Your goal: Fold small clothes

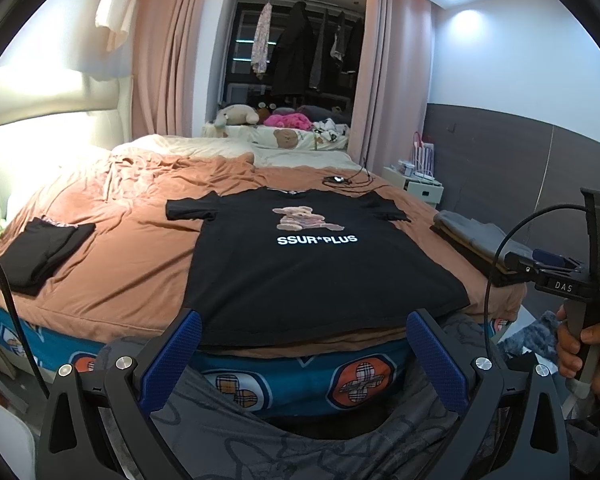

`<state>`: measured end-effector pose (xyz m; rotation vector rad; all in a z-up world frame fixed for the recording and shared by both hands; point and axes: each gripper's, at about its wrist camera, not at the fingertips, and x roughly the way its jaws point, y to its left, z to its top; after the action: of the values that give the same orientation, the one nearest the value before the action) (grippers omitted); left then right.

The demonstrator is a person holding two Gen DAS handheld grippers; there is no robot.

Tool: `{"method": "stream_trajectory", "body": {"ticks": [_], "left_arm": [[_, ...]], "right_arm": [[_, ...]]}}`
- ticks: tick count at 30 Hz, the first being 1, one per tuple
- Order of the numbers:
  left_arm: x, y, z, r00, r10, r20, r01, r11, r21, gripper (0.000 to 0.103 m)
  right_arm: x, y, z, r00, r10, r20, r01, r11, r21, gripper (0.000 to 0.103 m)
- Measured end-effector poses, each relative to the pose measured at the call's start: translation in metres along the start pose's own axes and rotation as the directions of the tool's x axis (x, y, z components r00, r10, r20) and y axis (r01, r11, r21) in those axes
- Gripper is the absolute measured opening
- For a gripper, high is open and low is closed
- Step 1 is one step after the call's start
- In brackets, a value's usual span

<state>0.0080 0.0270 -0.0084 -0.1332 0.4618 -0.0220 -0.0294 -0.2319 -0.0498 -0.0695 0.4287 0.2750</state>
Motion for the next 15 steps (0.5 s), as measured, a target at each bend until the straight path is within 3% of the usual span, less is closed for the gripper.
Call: {"method": "stream_trajectory", "body": {"ticks": [15], "left_arm": [[0.035, -0.007, 0.019, 0.998, -0.061, -0.018, 0.062, 0.997, 0.042, 0.103]], "right_arm": [[0.022, 0.0, 0.016, 1.0, -0.009, -0.014, 0.009, 1.0, 0.009, 0.103]]}}
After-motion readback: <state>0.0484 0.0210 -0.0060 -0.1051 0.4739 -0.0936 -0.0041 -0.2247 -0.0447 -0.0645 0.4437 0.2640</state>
